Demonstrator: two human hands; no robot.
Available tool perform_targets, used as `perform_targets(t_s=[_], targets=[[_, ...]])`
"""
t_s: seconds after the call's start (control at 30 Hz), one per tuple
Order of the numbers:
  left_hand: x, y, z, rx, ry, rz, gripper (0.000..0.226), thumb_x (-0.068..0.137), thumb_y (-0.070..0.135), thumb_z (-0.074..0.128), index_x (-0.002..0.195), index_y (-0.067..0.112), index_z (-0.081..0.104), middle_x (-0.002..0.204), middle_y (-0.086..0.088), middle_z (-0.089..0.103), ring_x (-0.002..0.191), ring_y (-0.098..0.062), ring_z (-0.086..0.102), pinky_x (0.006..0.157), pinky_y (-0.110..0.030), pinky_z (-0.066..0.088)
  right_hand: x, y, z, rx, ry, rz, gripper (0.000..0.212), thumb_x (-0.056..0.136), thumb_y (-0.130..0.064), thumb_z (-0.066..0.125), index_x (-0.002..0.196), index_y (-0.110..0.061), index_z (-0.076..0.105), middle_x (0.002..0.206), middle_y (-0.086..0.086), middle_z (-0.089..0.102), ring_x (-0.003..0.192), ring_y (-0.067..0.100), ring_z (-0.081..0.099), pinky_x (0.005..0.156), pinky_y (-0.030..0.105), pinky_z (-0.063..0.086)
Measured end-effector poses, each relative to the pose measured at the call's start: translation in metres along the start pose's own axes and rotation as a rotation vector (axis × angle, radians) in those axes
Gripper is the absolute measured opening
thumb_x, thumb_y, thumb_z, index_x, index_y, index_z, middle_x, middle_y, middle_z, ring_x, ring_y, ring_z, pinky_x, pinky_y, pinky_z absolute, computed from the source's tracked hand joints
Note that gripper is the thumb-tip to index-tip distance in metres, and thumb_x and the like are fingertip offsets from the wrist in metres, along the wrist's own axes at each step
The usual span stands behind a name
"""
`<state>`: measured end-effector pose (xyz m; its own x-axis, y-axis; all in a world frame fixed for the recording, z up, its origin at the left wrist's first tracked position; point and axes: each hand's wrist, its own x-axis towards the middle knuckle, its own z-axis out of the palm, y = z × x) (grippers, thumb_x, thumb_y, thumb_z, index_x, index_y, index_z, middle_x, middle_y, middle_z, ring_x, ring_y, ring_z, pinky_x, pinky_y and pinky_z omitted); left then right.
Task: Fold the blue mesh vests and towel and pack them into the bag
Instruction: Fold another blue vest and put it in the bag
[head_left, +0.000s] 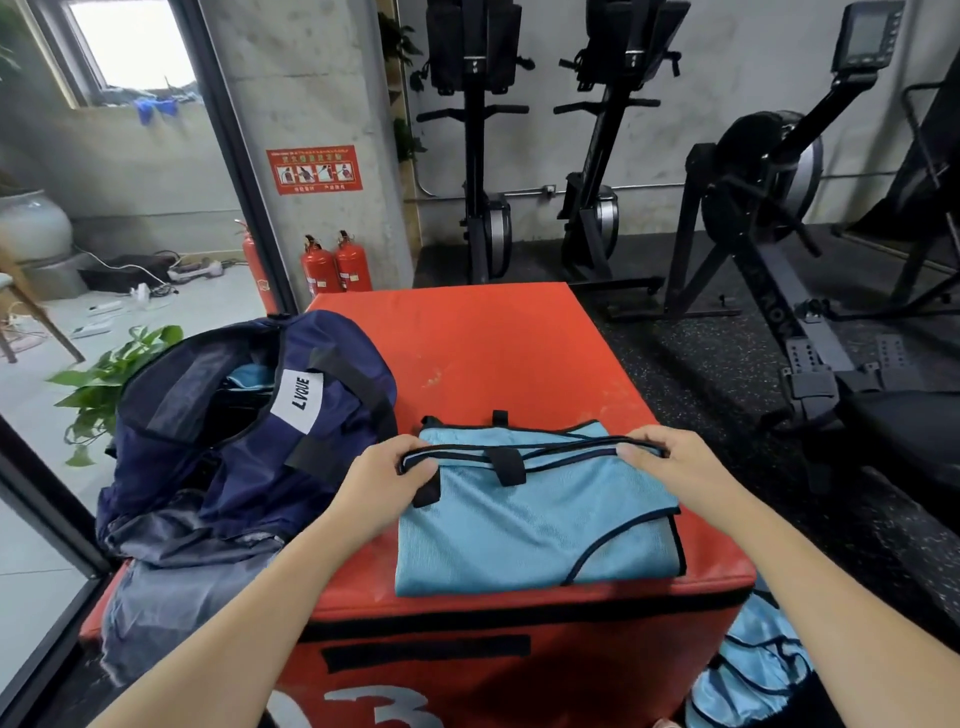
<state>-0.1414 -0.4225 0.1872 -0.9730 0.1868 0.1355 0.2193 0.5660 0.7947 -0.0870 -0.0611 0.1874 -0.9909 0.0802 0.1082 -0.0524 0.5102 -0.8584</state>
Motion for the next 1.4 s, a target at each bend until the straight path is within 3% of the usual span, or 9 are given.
perform_targets(t_s=[0.3,0.43,0.5,0.63,0.83,0.97,1.07,1.2,1.4], targets=[[0.076,-0.015,0.025,0.041,0.117,-0.11,0.01,0.089,0.026,0.068,0.098,0.027,0.071,0.088,0.011,0.07,0.079,-0.007,0.062,0.062,-0.012,0.042,0.076,0.025,0.022,-0.078,0.087,0.096,0.011,0.089,-0.037,0.072,0.094,-0.028,0.075,0.088,-0.011,0.073,0.086,0.01,0.065,0.078,0.03,0.049],[0.089,-0.035,0.043,0.061,0.149,-0.128,0.023,0.087,0.022,0.074,0.109,0.023,0.068,0.095,0.008,0.066,0.089,-0.011,0.062,0.082,-0.024,0.051,0.094,0.041,0.041,-0.411,0.08,0.145,0.02,0.092,-0.042,0.067,0.104,-0.027,0.071,0.084,-0.01,0.071,0.077,0.017,0.068,0.072,0.039,0.056],[0.088,-0.042,0.046,0.124,0.167,-0.108,0.026,0.086,0.023,0.075,0.11,0.025,0.066,0.098,0.006,0.061,0.085,-0.007,0.059,0.086,-0.031,0.05,0.095,0.042,0.048,-0.578,0.079,0.151,0.025,0.092,-0.045,0.064,0.109,-0.028,0.069,0.096,-0.007,0.071,0.09,0.02,0.066,0.084,0.044,0.054],[0.08,-0.041,0.043,0.2,0.203,-0.09,0.034,0.089,0.03,0.072,0.12,0.023,0.061,0.11,0.006,0.045,0.087,-0.006,0.052,0.083,-0.02,0.038,0.091,0.022,0.058,-0.869,0.141,0.1,0.038,0.095,-0.044,0.06,0.128,-0.027,0.056,0.128,-0.003,0.057,0.121,0.024,0.047,0.104,0.044,0.035],[0.062,-0.03,0.047,0.375,0.125,-0.134,0.056,0.084,0.056,0.064,0.132,0.034,0.047,0.119,0.008,0.043,0.096,-0.023,0.061,0.089,-0.039,0.05,0.086,-0.021,0.114,-0.339,-0.057,0.027,0.045,0.094,-0.051,0.058,0.127,-0.021,0.057,0.099,-0.013,0.065,0.086,0.006,0.059,0.077,0.027,0.047],[0.058,-0.025,0.052,0.291,0.099,-0.109,0.059,0.084,0.034,0.071,0.136,0.031,0.045,0.126,0.005,0.041,0.103,-0.025,0.06,0.091,-0.039,0.049,0.094,-0.029,0.143,-0.221,-0.108,0.115,0.057,0.091,-0.062,0.055,0.132,-0.023,0.053,0.108,-0.007,0.063,0.097,0.012,0.057,0.079,0.026,0.04],[0.067,-0.017,0.05,0.149,0.202,-0.064,0.052,0.085,0.019,0.069,0.133,0.027,0.051,0.125,0.005,0.045,0.105,-0.014,0.054,0.091,-0.022,0.04,0.104,-0.036,0.147,-0.056,-0.043,0.141,0.055,0.09,-0.062,0.057,0.13,-0.025,0.057,0.108,-0.008,0.063,0.103,0.012,0.059,0.08,0.025,0.041],[0.085,-0.008,0.049,-0.044,0.252,-0.048,0.054,0.088,0.015,0.07,0.137,0.026,0.049,0.126,0.007,0.046,0.105,-0.011,0.055,0.093,-0.025,0.046,0.116,-0.037,0.136,0.244,-0.128,0.177,0.071,0.087,-0.063,0.061,0.148,-0.037,0.036,0.129,-0.011,0.059,0.123,0.012,0.055,0.103,0.037,0.043],[0.104,-0.027,0.063,0.129,0.15,0.014,0.034,0.088,0.005,0.065,0.117,0.022,0.061,0.122,0.005,0.053,0.107,-0.011,0.054,0.092,-0.019,0.04,0.116,-0.014,0.111,-0.055,-0.26,0.003,0.074,0.087,-0.02,0.072,0.149,-0.036,0.035,0.146,-0.013,0.047,0.135,0.003,0.043,0.113,0.034,0.037]])
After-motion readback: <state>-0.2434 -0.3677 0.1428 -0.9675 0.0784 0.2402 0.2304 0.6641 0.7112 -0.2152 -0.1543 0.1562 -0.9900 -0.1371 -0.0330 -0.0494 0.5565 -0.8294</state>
